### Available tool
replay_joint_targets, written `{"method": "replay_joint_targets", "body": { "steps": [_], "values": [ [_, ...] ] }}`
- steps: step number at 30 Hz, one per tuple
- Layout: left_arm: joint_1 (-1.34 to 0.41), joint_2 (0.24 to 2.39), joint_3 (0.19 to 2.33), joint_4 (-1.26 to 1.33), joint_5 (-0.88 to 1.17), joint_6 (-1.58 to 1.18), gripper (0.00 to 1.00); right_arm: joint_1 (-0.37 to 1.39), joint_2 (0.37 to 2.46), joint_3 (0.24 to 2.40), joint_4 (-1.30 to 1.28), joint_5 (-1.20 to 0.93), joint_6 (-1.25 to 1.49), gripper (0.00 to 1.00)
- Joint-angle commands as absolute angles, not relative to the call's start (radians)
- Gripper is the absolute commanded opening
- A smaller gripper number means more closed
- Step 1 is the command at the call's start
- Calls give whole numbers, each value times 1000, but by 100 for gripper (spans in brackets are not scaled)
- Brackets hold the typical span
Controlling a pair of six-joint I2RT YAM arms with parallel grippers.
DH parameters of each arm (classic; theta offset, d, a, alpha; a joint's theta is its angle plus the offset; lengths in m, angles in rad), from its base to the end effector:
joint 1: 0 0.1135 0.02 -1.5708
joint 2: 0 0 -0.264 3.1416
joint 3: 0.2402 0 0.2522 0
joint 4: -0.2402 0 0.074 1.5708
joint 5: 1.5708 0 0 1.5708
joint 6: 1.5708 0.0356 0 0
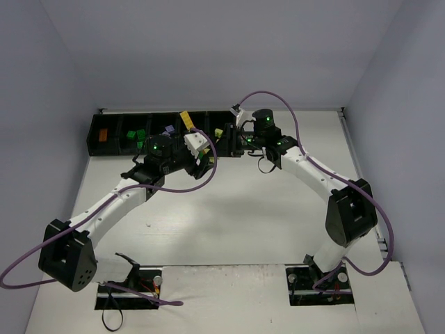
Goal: Sort the legos into containers by color
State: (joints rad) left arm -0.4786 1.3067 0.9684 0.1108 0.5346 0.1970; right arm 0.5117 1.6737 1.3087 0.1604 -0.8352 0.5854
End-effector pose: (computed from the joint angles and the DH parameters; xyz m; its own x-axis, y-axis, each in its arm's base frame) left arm 0.2615 -0.1561 0.3200 -0.0325 0.2066 -0.9779 0.8599 0.5045 0.0780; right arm 0.3299 0.2155 0.3248 -0.6789 0.0440 -0.7329 -0.7036 0.2463 0.6666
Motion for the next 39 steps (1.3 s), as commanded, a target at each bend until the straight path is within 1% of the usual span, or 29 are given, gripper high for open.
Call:
{"method": "replay_joint_targets", "body": {
  "steps": [1, 9, 12, 13, 16, 17, 19, 20, 23, 30, 39],
  "values": [
    [-479, 1281, 985, 189, 557, 198, 61, 514, 1603, 1313, 233, -868, 598, 0],
    [-479, 1267, 971, 180, 543, 206, 63, 514, 1606, 1313, 236, -871, 598, 0],
    [-480, 1272, 980, 160, 549, 218, 57, 514, 1606, 1313, 238, -870, 601, 0],
    [-480, 1273, 980, 160, 554, 218, 51, 512, 1606, 1315, 238, -870, 601, 0],
    [-480, 1275, 974, 156, 561, 216, 40, 508, 1603, 1316, 239, -870, 607, 0],
    [-480, 1273, 973, 153, 563, 218, 34, 500, 1600, 1316, 239, -870, 607, 0],
    [-480, 1272, 960, 147, 561, 224, 30, 494, 1598, 1318, 239, -871, 609, 0],
    [-479, 1269, 956, 143, 561, 233, 23, 491, 1594, 1318, 238, -871, 611, 0],
    [-480, 1256, 933, 126, 560, 244, 16, 483, 1597, 1318, 238, -876, 611, 0],
    [-479, 1233, 871, 135, 538, 221, 12, 466, 1603, 1324, 236, -888, 606, 0],
    [-468, 1213, 841, 132, 535, 215, 12, 434, 1621, 1327, 212, -940, 529, 0]
  ]
}}
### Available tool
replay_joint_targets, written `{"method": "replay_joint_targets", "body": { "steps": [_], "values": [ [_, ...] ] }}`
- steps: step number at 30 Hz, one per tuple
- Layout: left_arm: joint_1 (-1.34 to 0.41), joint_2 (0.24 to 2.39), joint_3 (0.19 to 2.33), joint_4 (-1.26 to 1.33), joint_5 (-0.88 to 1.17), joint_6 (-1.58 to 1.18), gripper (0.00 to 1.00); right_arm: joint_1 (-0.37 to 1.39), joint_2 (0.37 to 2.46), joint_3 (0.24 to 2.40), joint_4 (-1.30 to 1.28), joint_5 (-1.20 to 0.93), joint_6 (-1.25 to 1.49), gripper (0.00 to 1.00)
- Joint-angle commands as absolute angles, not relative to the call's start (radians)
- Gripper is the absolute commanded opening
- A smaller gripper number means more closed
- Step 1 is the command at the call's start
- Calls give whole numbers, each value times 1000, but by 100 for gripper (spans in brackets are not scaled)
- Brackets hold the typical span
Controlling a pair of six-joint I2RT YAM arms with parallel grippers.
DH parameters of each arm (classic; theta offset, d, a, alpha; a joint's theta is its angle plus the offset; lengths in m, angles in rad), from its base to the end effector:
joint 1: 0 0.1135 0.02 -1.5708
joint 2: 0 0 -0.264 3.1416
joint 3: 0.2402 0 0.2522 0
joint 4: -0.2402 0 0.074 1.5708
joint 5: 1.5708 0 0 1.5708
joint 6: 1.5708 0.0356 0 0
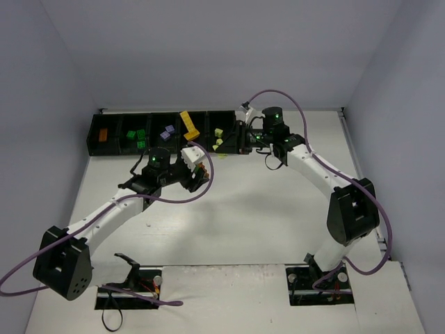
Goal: Sort the legos into containers by color
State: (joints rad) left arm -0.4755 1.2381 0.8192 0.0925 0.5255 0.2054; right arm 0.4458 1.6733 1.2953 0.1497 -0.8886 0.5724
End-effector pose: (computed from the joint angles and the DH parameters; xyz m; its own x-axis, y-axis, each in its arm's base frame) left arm 0.2419 -0.1446 0.2846 -0.1121 0.2562 -0.9601 0.8594 0.5100 0.0357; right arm 0.3407 0.1934 0.3196 -0.6884 0.0495 -0.7236 -0.6913 0.2570 0.6753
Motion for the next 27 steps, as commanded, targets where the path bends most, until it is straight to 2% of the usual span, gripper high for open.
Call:
{"method": "replay_joint_targets", "body": {
  "steps": [1, 8, 13, 17, 22, 27],
  "values": [
    [-468, 1213, 839, 133, 532, 212, 12, 433, 1623, 1327, 210, -937, 519, 0],
    [-463, 1203, 865, 155, 448, 108, 12, 431, 1695, 1393, 189, -763, 393, 0],
    [-465, 1204, 925, 130, 379, -76, 13, 431, 1833, 1527, 189, -459, 282, 2],
    [-465, 1183, 916, 107, 383, -117, 13, 430, 1962, 1658, 192, -338, 216, 4],
    [-466, 1135, 893, 75, 373, -137, 13, 431, 2132, 1804, 198, -299, 184, 16],
    [-466, 1114, 876, 45, 376, -132, 13, 437, 2244, 1951, 196, -301, 150, 32]
  ]
}}
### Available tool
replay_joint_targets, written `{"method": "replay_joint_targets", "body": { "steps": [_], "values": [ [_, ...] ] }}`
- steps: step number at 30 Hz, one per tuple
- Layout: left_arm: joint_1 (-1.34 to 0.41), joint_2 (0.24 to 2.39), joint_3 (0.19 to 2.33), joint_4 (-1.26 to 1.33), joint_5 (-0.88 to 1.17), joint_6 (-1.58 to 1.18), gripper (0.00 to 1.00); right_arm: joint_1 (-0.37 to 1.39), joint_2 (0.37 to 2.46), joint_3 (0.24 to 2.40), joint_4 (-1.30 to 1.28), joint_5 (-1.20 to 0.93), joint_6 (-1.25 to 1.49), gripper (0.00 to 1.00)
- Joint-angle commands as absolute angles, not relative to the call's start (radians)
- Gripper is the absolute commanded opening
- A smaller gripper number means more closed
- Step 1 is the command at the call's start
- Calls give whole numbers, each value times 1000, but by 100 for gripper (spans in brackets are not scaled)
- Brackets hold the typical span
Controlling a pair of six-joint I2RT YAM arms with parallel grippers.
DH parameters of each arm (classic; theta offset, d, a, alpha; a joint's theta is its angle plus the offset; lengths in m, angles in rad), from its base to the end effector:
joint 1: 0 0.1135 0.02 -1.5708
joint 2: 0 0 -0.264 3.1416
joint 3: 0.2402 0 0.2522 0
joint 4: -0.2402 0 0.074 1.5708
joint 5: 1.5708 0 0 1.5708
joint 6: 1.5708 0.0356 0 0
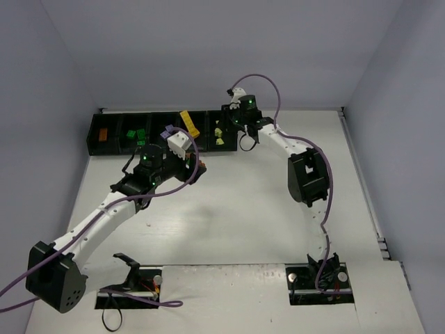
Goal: Sort the legos into containers by color
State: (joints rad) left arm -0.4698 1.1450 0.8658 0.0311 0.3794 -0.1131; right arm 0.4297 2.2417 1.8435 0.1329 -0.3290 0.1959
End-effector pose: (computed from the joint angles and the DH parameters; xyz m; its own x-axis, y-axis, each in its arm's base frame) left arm 0.2319 -0.1325 0.3178 -0.3011 0.0353 -0.9529 0.7112 0.6740 -0.1998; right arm 0.4835 0.2342 0.2524 -0.3657 0.0350 -0.9301 -0.6183 0.7377 0.2709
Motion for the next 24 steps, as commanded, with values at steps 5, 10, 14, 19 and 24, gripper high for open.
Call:
{"method": "replay_joint_targets", "body": {
  "steps": [5, 10, 14, 19, 24],
  "values": [
    [-466, 1086, 859, 40, 371, -112, 13, 439, 2292, 2005, 195, -304, 144, 63],
    [-465, 1085, 862, 40, 379, -71, 14, 439, 2252, 2000, 187, -348, 143, 74],
    [-466, 1089, 857, 67, 403, -29, 14, 439, 2201, 1957, 187, -399, 133, 77],
    [-465, 1117, 883, 69, 413, -11, 14, 436, 2213, 1956, 179, -393, 115, 77],
    [-466, 1105, 890, 57, 434, 33, 18, 436, 2168, 1905, 166, -439, 139, 73]
  ]
}}
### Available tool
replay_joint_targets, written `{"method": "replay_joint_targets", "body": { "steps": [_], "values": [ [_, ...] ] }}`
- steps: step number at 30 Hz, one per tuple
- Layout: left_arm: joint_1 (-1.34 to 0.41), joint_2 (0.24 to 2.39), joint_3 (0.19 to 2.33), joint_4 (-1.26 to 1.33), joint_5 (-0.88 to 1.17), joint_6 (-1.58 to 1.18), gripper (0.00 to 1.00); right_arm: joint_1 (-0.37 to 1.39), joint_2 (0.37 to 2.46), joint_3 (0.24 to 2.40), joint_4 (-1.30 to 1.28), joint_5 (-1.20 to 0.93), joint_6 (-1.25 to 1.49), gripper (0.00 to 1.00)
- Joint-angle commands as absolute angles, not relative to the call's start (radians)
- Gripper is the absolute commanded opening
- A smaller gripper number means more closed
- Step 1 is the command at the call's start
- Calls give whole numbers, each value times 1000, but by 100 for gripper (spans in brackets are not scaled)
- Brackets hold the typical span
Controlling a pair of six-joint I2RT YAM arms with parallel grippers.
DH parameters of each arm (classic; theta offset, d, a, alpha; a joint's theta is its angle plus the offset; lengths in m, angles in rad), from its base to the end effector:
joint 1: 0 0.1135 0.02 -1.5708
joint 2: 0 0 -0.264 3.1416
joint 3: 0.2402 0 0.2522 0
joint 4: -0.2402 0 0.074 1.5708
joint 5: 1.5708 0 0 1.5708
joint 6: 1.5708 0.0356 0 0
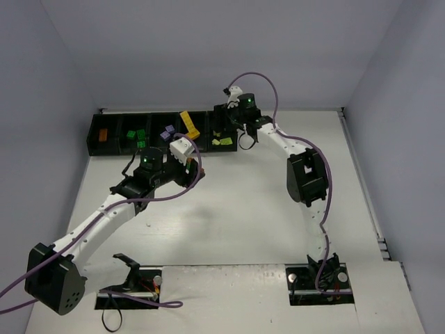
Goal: Sort the legos into containers by color
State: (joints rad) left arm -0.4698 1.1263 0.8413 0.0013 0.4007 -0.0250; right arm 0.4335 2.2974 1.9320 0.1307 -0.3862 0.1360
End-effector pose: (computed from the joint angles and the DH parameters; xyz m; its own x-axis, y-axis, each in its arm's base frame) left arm 0.2264 -0.1305 0.3107 -0.2683 0.1104 -0.9570 0.7443 0.6545 -0.1331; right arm 0.4932 0.2431 0.2545 -0.3069 -0.0037 -0.9517 -0.6863 0.6937 0.2186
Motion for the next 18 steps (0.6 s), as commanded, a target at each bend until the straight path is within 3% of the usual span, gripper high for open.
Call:
{"method": "replay_joint_targets", "body": {
  "steps": [1, 9, 18],
  "values": [
    [-466, 1100, 887, 58, 445, 52, 19, 436, 2149, 1890, 166, -457, 147, 72],
    [-465, 1086, 896, 58, 474, 251, 20, 440, 1887, 1676, 163, -793, 265, 70],
    [-466, 1170, 962, 66, 497, 330, 21, 524, 1678, 1474, 158, -960, 348, 66]
  ]
}}
